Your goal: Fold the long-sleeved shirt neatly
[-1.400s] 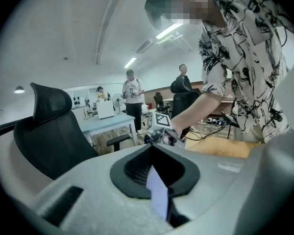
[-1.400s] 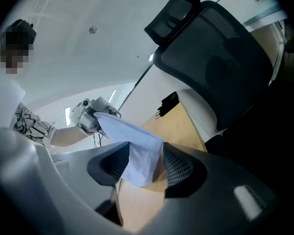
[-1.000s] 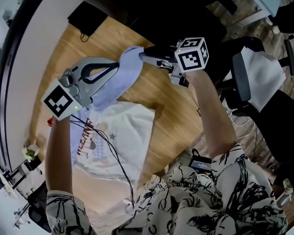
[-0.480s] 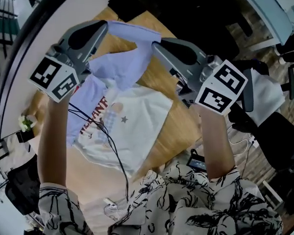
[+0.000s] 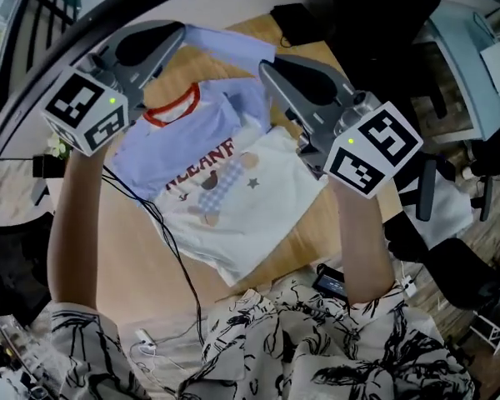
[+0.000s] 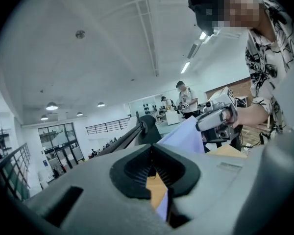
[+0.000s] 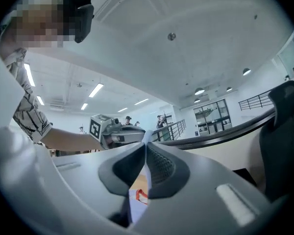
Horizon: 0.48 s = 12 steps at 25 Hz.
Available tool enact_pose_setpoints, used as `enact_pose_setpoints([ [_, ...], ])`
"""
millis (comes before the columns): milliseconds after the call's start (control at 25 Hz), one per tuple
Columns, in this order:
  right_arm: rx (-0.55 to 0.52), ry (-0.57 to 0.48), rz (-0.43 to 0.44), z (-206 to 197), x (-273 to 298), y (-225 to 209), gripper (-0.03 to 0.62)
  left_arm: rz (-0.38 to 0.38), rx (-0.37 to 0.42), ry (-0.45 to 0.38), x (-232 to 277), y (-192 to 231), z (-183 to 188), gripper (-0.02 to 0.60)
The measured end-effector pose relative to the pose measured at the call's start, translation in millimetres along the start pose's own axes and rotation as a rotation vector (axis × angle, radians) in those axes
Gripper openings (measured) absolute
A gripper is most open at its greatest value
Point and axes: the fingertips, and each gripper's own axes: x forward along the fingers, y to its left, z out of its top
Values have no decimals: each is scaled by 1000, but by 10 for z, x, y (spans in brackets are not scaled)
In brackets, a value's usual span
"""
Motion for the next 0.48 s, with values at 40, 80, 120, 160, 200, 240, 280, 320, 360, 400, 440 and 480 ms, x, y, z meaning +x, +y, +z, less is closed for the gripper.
enact_pose_setpoints([
  [40, 1, 10, 10, -47, 119, 92, 21, 3, -9, 5, -154, 49, -73, 9],
  [80, 1, 23, 20, -109, 235, 184, 21, 7, -21, 11, -303, 98, -165, 8],
  [120, -5, 40, 29, -187, 351, 276, 21, 15, -35, 25, -446, 143, -280, 9],
  [160, -18, 63, 37, -280, 468, 368, 21, 23, -53, 46, -578, 181, -414, 9],
  [200, -34, 88, 41, -384, 585, 461, 21, 31, -71, 71, -698, 211, -560, 9],
  [240, -48, 110, 43, -493, 699, 555, 21, 34, -88, 95, -806, 233, -712, 9],
  [280, -58, 128, 43, -601, 808, 651, 21, 33, -104, 116, -904, 249, -865, 9],
  [320, -66, 142, 41, -710, 909, 748, 21, 31, -121, 134, -996, 262, -1017, 9],
  [360, -77, 156, 37, -823, 1002, 844, 21, 29, -137, 147, -1082, 276, -1167, 9],
  [400, -92, 172, 33, -946, 1090, 941, 21, 29, -149, 158, -1165, 287, -1315, 9],
  [440, -113, 192, 29, -1079, 1173, 1041, 21, 28, -153, 169, -1246, 291, -1464, 9],
  [480, -137, 213, 27, -1214, 1250, 1142, 21, 25, -151, 180, -1324, 285, -1614, 9],
])
